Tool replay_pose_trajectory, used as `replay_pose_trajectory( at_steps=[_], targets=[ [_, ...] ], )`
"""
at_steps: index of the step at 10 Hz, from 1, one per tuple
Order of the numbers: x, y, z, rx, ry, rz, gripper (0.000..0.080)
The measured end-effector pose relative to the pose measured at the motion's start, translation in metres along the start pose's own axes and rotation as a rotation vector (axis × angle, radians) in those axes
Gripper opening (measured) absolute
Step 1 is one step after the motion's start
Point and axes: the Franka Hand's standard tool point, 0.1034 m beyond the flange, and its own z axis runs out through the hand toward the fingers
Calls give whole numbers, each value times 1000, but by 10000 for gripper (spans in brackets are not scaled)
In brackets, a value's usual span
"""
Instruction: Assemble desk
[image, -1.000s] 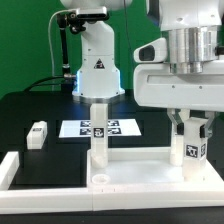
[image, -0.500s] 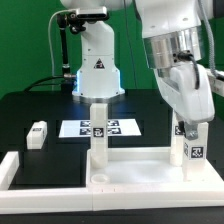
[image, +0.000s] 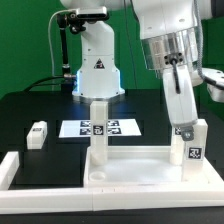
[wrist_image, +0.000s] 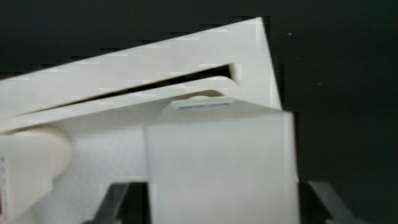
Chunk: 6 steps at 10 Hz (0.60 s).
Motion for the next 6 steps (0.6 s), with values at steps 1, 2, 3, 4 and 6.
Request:
replay_pose_trajectory(
  at_steps=[1, 2, 3, 4, 6],
  targets=[
    [0, 0, 0, 1, 1, 13, 300],
    [1, 0, 1, 0, 2, 5, 300],
    [1, 0, 1, 0, 3, 5, 473],
    [1, 0, 1, 1, 2, 5, 605],
    [9, -7, -20, 21, -8, -80, 640]
  ],
)
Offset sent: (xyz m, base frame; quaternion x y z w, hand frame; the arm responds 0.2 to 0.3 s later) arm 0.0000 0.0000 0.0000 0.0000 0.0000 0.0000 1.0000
